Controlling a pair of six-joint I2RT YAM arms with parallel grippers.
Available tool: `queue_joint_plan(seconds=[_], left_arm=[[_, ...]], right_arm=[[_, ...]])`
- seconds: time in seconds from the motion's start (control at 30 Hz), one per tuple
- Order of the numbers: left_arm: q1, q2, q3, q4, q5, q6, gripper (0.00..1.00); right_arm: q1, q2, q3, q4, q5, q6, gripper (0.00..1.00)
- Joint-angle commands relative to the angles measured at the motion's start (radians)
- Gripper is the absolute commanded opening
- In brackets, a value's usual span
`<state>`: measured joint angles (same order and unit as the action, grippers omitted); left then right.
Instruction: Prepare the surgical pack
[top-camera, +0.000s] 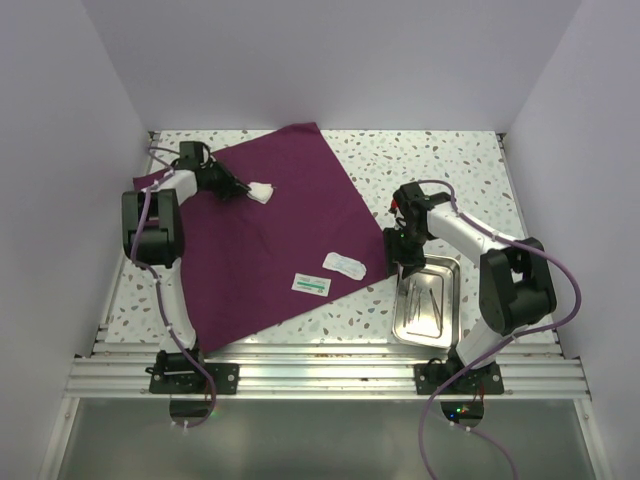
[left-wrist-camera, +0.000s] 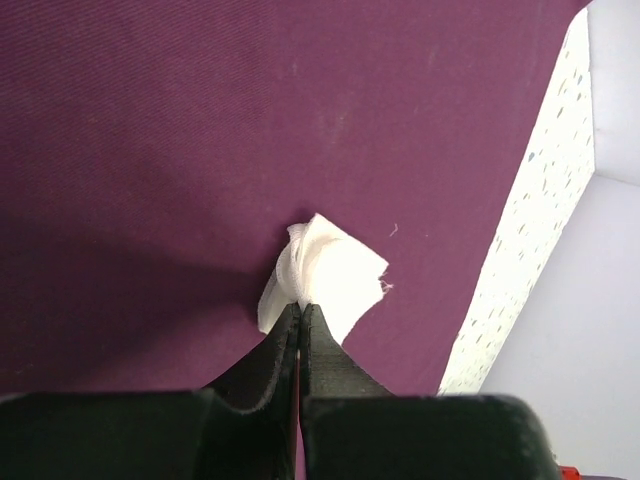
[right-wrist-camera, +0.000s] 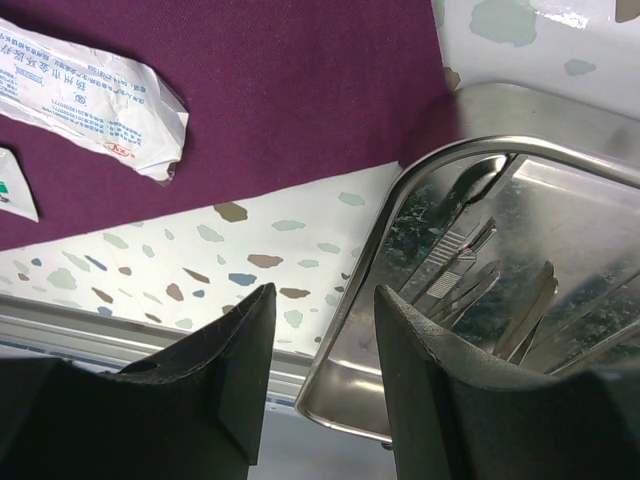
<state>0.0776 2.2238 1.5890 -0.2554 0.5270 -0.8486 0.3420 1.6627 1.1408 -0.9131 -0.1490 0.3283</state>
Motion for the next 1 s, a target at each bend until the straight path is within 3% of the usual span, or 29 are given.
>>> queue_joint_plan(seconds=[0.0, 0.27, 0.6, 0.97], left_arm=[[0.008, 0.022, 0.006, 0.018, -0.009, 0.026, 0.00], [0.008, 0.045, 0.023, -0.004, 0.002, 0.036, 0.00], [0.008, -0.047, 0.020, -0.076, -0.050, 0.108, 0.31], [0.008, -0.069, -0.046, -0.054, -0.047, 0.099, 0.40]], right_arm=[[0.006, 0.003, 0.033, -0.009, 0.006, 0.003, 0.48], [0.006, 0.005, 0.034, -0.007, 0.006, 0.003, 0.48], [0.009, 0.000, 0.030, -0.004, 0.002, 0.005, 0.48], [0.012, -0.001, 0.023, -0.003, 0.002, 0.005, 0.48]])
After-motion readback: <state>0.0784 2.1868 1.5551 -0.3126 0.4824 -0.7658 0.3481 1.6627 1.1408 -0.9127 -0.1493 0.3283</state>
